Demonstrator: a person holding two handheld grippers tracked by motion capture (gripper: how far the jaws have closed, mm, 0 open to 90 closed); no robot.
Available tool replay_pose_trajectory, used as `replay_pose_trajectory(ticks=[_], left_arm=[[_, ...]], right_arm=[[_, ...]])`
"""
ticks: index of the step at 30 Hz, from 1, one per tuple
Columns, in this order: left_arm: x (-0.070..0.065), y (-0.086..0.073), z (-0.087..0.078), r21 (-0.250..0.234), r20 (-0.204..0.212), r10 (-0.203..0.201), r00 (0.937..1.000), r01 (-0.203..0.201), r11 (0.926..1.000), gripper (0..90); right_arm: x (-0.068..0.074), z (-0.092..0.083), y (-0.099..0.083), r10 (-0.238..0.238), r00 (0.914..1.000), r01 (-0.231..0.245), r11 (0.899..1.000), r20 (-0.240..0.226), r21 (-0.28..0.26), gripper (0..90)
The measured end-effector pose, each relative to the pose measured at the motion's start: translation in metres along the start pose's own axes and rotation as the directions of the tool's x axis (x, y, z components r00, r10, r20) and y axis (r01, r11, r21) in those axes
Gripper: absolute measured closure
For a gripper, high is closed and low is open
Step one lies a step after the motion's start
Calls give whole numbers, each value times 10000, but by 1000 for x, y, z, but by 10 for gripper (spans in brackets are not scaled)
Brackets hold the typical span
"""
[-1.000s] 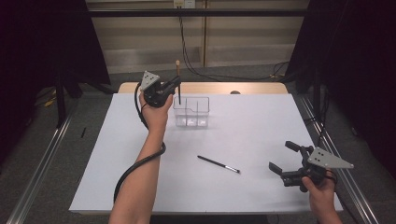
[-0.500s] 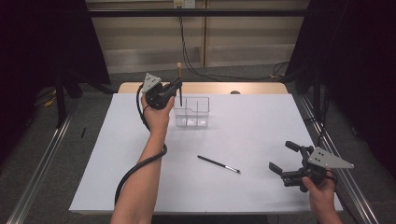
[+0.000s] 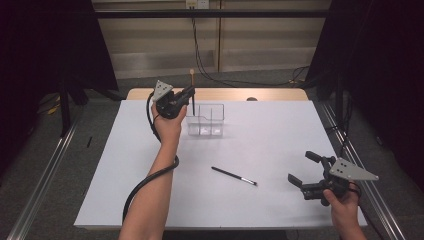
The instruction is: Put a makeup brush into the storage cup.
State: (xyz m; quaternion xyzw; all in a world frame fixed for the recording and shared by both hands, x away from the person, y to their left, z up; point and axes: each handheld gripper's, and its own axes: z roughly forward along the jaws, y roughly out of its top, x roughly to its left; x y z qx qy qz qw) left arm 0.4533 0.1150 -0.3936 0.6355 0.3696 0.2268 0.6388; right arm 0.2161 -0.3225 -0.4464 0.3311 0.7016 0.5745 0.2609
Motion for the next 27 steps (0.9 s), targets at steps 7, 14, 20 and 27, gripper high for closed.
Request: replay_pose_trajectory(ticks=[7, 14, 20, 27], left_arm=[[1, -2, -1, 26, -48, -27, 10000, 27, 10000, 835], [3, -5, -1, 62, -74, -3, 10000, 4, 10000, 835], [3, -8, -2, 102, -76, -16, 10000, 16, 9999, 835], [4, -13, -3, 132, -106, -86, 9999, 88, 9999, 834]], right_arm=[[0, 0, 0, -14, 10000, 14, 10000, -1, 3, 0], [0, 0, 0, -13, 10000, 13, 10000, -11, 4, 0], [0, 0, 0, -12, 10000, 12, 10000, -12, 4, 0], [0, 0, 0, -6, 10000, 6, 10000, -3, 3, 0]])
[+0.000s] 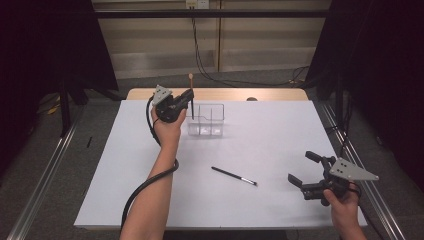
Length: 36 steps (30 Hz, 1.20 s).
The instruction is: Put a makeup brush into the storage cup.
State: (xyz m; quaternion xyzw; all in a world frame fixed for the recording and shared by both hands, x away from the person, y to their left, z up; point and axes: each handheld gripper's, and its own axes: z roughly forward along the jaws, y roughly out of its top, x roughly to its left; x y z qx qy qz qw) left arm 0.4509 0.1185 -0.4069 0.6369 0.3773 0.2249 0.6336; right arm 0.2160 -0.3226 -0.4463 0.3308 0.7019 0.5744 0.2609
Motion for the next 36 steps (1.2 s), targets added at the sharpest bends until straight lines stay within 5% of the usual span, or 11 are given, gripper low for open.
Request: replay_pose_trajectory(ticks=[19, 23, 36], left_arm=[[2, -3, -3, 106, 66, -123, 9999, 123, 9999, 824], [3, -4, -5, -24, 383, -630, 9973, 631, 9980, 620], [1, -5, -17, -192, 927, -98, 9956, 116, 9997, 320]], right_arm=[[0, 1, 0, -23, 10000, 23, 10000, -30, 4, 0], [0, 1, 0, -28, 10000, 28, 10000, -43, 12, 0], [1, 2, 0, -83, 9999, 83, 10000, -73, 38, 0]])
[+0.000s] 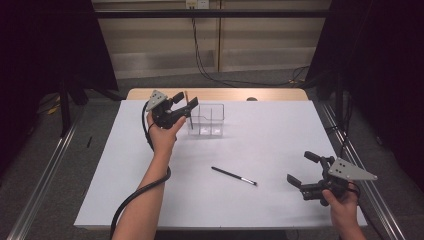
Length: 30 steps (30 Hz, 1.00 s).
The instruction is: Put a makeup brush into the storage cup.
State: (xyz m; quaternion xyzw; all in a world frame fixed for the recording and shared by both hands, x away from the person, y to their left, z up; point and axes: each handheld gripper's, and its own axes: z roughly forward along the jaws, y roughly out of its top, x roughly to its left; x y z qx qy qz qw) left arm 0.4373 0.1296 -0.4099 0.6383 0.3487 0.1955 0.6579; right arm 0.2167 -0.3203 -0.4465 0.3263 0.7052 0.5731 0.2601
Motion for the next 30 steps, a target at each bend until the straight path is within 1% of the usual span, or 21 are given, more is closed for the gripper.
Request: replay_pose_trajectory(ticks=[1, 2, 6, 7, 9, 10, 11, 13, 14, 18, 21, 24, 25, 27, 28, 30], left_arm=[[-1, 0, -1, 5, 56, 16, 10000, -16, 10000, 307], [-2, -1, -2, 88, 93, 161, 9998, -162, 9998, 291], [-5, -2, -5, 125, 262, 198, 9995, -201, 9997, 235], [-6, -3, -6, 175, 311, 274, 9991, -280, 9995, 218], [-7, -3, -8, 116, 411, 281, 9988, -286, 9995, 201], [-8, -4, -8, 153, 437, 291, 9986, -297, 9994, 185], [-9, -4, -8, 160, 540, 203, 9983, -212, 9996, 169], [-9, -5, -10, 314, 589, 237, 9980, -256, 9992, 143], [-10, -5, -10, 281, 637, 153, 9979, -171, 9995, 137], [-12, -8, -14, 479, 692, 415, 9967, -449, 9978, 107], [-12, -10, -17, 561, 798, 310, 9963, -356, 9978, 81], [-13, -12, -20, 591, 832, 364, 9959, -414, 9974, 58], [-14, -12, -21, 572, 874, 322, 9957, -373, 9977, 50], [-14, -13, -24, 551, 888, 321, 9955, -371, 9978, 43], [-15, -13, -25, 538, 913, 237, 9955, -287, 9981, 43], [-16, -12, -28, 556, 868, 275, 9958, -324, 9979, 43]], right_arm=[[0, 0, 0, 0, 10000, 0, 10000, -1, 13, 0], [0, 0, 0, -1, 10000, 1, 10000, -3, 16, 0], [0, 0, 0, -10, 10000, 10, 10000, 5, 12, 0], [1, 0, 0, -3, 10000, 3, 10000, 7, 15, 0], [1, 1, 0, -10, 10000, 10, 10000, -5, 33, 0], [1, 1, 0, 1, 10000, -1, 10000, -15, 33, 0], [1, 1, 0, -12, 10000, 12, 10000, -17, 35, 0], [1, 1, 0, -9, 10000, 9, 10000, -27, 38, 0], [1, 1, 0, -15, 10000, 15, 10000, -26, 37, 0], [2, 1, 0, -2, 10000, 2, 10000, -24, 52, 0], [2, 1, 0, -13, 10000, 13, 10000, -5, 37, 0], [3, 2, 1, -22, 10000, 22, 10000, -32, 63, 0], [4, 2, 1, -43, 10000, 44, 10000, -53, 77, 0], [5, 2, 1, -60, 10000, 60, 10000, -51, 62, 0], [5, 2, 1, -71, 10000, 72, 10000, -60, 61, 0], [6, 2, 1, -77, 10000, 77, 10000, -43, 50, 0]])
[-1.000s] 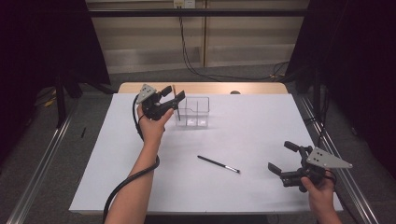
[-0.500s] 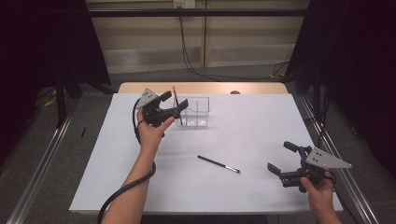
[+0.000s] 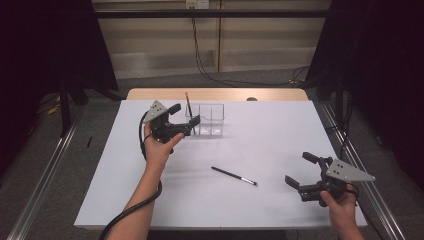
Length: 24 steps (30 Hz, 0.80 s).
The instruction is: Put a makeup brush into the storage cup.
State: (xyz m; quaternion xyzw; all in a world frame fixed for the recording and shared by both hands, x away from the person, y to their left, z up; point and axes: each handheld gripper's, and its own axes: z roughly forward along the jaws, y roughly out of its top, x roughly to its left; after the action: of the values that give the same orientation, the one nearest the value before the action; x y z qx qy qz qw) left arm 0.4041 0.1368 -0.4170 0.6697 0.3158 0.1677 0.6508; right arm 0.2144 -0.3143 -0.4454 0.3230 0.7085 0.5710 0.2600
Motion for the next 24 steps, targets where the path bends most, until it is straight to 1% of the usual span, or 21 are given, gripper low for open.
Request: replay_pose_trajectory(ticks=[4, 6, 7, 11, 12, 15, 16, 20, 24], left_arm=[[-2, 0, -4, 16, 27, 86, 10000, -86, 10000, 32], [-3, -1, -6, 32, 116, 101, 9999, -102, 9999, 21], [-3, -2, -7, 100, 117, 169, 9998, -170, 9998, 18], [-5, -5, -11, 141, 360, 173, 9992, -178, 9997, 0], [-4, -6, -12, 151, 385, 227, 9990, -233, 9996, 0], [-5, -8, -16, 74, 477, 67, 9988, -71, 9999, 0], [-5, -9, -18, 75, 498, 85, 9987, -89, 9999, 0], [-6, -11, -23, 227, 534, 7, 9986, -20, 9997, 0], [-6, -12, -29, 252, 618, 132, 9980, -148, 9996, 0]], right_arm=[[1, -1, 0, -11, 10000, 11, 10000, -14, 14, 0], [2, -1, 0, 2, 10000, -2, 10000, -22, 8, 0], [2, -1, 0, 3, 10000, -3, 10000, -24, 11, 0], [2, -1, 0, 37, 10000, -37, 10000, -37, 3, 0], [2, -1, 0, 36, 10000, -36, 10000, -37, -12, 0], [3, -1, 0, 55, 10000, -55, 10000, -34, -7, 0], [3, -1, 0, 53, 10000, -53, 10000, -39, -13, 0], [3, 1, 0, 68, 10000, -68, 10000, -49, -30, 0], [3, 2, 1, 63, 9999, -63, 10000, -105, -21, 0]])
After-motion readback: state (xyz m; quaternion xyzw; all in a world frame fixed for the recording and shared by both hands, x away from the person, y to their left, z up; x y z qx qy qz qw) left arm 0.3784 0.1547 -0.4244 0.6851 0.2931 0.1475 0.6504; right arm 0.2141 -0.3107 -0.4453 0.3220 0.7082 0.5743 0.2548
